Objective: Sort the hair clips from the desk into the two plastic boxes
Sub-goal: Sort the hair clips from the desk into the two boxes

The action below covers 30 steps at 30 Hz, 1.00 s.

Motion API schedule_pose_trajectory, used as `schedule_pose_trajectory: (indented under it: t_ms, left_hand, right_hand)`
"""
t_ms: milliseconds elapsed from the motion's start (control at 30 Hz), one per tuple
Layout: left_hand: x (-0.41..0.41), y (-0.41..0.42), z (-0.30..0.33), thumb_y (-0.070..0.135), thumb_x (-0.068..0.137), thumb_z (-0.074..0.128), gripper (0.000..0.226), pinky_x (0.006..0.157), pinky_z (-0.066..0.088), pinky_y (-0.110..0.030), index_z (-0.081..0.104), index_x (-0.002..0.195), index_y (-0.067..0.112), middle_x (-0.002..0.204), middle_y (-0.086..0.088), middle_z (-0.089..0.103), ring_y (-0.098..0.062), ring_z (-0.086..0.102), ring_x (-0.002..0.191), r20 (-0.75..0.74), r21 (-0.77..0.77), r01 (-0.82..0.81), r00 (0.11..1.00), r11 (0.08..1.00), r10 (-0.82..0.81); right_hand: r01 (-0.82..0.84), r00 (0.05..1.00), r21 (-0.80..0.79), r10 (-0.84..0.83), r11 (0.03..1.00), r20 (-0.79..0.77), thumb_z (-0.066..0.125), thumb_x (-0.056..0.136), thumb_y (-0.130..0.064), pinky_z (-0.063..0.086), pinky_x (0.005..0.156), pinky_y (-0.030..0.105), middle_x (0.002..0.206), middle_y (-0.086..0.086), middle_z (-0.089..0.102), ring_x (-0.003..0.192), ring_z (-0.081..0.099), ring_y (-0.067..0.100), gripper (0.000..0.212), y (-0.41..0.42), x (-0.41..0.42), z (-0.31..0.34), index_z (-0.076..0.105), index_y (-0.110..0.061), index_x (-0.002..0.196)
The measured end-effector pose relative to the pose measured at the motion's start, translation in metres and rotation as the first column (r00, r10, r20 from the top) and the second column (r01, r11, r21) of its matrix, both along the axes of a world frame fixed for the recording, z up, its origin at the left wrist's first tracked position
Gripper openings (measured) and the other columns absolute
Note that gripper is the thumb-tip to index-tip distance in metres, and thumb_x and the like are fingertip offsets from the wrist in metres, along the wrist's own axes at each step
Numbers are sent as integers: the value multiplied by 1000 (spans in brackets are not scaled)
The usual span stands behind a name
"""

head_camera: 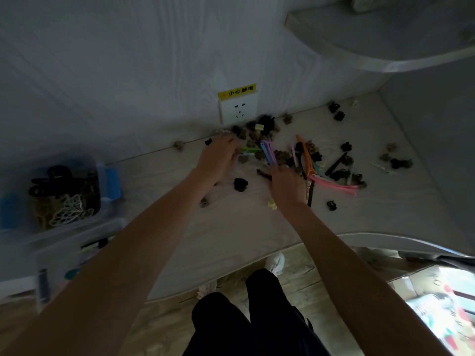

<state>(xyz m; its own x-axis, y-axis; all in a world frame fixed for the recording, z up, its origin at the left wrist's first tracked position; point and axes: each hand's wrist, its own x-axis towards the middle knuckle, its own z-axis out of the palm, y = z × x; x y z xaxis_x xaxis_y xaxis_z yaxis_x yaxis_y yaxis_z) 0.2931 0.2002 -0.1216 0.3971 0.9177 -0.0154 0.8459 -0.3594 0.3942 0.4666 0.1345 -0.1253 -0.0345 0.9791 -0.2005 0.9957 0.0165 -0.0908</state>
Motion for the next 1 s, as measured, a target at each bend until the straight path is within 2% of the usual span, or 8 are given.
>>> schedule_pose_trajectory:
  t_ms: [133, 367, 500, 700, 800, 867, 933, 1000]
  left_hand:
    - [9, 14, -6, 11, 91, 49, 17, 76, 40, -39, 57, 104, 3, 109, -19, 59, -31, 49, 107, -163, 14, 22, 986, 1000, -19]
    - [2, 13, -6, 2, 78, 65, 18, 62, 43, -34, 61, 95, 4, 94, -18, 64, -32, 60, 85, -196, 45, 39, 980, 998, -30]
    - [-1, 6, -4, 11, 86, 55, 27, 70, 42, -36, 56, 113, 8, 113, -16, 59, -33, 57, 96, -263, -81, 6, 964, 997, -27]
    - [-7, -2, -4, 12, 86, 57, 28, 76, 45, -33, 59, 115, 9, 108, -16, 65, -31, 61, 95, -76, -110, -126, 990, 986, 118]
    - [-17, -16, 7, 18, 87, 61, 31, 80, 52, -37, 61, 117, 13, 104, -14, 69, -29, 64, 92, 107, -94, -200, 972, 975, 210]
    - [-27, -32, 19, 21, 84, 65, 32, 82, 54, -35, 62, 116, 14, 104, -9, 71, -22, 66, 91, 244, -102, -258, 930, 961, 275]
    - [-39, -55, 34, 21, 82, 68, 31, 83, 55, -31, 64, 112, 15, 102, -4, 71, -15, 66, 89, 351, -110, -283, 886, 953, 304]
    - [-49, -73, 47, 18, 81, 69, 28, 82, 54, -22, 66, 108, 14, 97, 0, 71, -10, 65, 86, 427, -125, -293, 847, 948, 318]
  right_hand:
    - [-60, 998, -12, 60, 998, 14, 37, 97, -9, 51, 71, 37, 105, 16, 62, 99, 58, 30, 24, 3, -1, -3, 50, -1, 116]
    - [-142, 983, -53, 147, 988, 109, 35, 96, -7, 50, 79, 35, 109, 16, 61, 106, 53, 28, 25, 5, 2, -4, 50, 1, 115]
    - [-136, 967, -140, 162, 981, 196, 33, 97, -7, 49, 79, 34, 118, 17, 53, 112, 47, 29, 30, 8, -4, -2, 43, 2, 123]
    - [-83, 974, -89, 100, 993, 201, 41, 95, -8, 53, 82, 32, 125, 21, 50, 124, 44, 31, 35, 1, -4, -12, 39, 6, 127]
    - [-104, 968, 11, 99, 994, 230, 77, 69, -18, 51, 47, 20, 86, 11, 69, 80, 67, 18, 32, -5, -3, -13, 66, -1, 94]
    - [-117, 969, 63, 100, 991, 227, 85, 56, -19, 42, 34, 17, 65, 5, 66, 57, 63, 13, 31, -8, -2, -13, 68, -7, 78]
    - [-105, 981, 116, 84, 988, 173, 83, 62, -13, 43, 35, 20, 65, 8, 65, 55, 62, 17, 28, -13, -3, -10, 64, -4, 81]
    - [-51, 997, 140, 44, 989, 56, 63, 84, -7, 51, 51, 32, 86, 19, 65, 75, 64, 29, 19, -11, 1, -9, 58, 3, 98]
